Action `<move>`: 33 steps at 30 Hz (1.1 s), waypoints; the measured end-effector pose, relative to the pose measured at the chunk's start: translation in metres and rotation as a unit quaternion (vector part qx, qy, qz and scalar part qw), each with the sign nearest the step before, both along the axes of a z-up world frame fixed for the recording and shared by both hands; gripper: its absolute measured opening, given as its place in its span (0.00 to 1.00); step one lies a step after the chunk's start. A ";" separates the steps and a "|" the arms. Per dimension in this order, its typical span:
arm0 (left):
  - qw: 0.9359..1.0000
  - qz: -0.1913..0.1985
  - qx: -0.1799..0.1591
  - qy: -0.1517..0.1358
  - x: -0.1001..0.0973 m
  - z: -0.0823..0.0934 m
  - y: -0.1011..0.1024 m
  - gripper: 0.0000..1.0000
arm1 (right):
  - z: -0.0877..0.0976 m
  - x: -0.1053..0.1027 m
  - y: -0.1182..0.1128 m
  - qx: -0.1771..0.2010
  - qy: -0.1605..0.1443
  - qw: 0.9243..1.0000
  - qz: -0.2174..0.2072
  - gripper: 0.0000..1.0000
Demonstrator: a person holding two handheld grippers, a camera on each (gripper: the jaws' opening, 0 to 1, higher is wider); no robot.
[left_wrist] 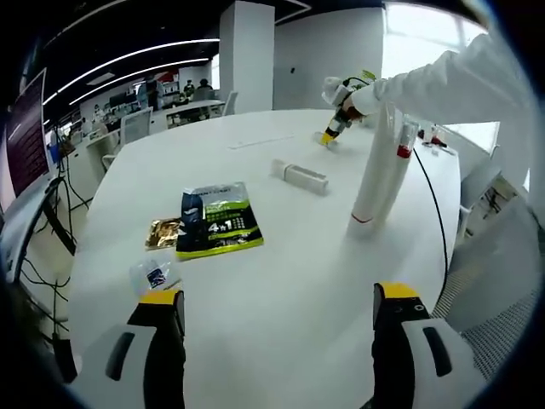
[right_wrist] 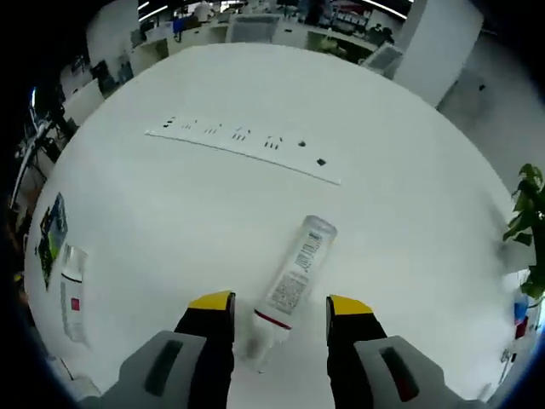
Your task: Arrange the skincare products in the storage area until every visible bottle or jar stands upright without overlapping.
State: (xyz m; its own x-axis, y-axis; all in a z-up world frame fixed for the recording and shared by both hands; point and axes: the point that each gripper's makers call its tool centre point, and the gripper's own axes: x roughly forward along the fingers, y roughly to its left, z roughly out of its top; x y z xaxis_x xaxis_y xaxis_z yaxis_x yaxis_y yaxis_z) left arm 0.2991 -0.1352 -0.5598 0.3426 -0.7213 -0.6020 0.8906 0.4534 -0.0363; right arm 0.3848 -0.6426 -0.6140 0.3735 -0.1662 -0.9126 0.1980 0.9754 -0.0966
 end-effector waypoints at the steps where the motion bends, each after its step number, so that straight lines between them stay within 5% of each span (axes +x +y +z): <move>1: 1.000 0.001 0.001 0.000 0.000 -0.001 0.001 0.87 | 0.000 -0.002 0.003 0.000 0.003 1.000 -0.001 0.34; 5: 1.000 0.003 0.002 0.002 0.001 -0.002 0.001 0.86 | -0.006 -0.005 -0.002 -0.003 0.052 0.998 0.020 0.31; 7: 1.000 0.004 0.003 0.001 0.002 -0.002 0.002 0.86 | -0.007 -0.007 0.008 0.037 0.054 0.998 0.000 0.34; 15: 1.000 -0.003 0.006 0.004 -0.001 -0.004 0.001 0.85 | -0.007 -0.002 -0.010 0.058 0.053 0.994 -0.079 0.24; 22: 1.000 -0.002 0.004 0.000 0.001 -0.003 0.001 0.85 | -0.007 -0.005 -0.004 0.059 0.039 0.994 -0.082 0.13; 33: 1.000 -0.003 0.000 -0.005 0.001 0.001 0.000 0.85 | -0.005 -0.010 0.002 0.063 0.023 0.996 -0.050 0.11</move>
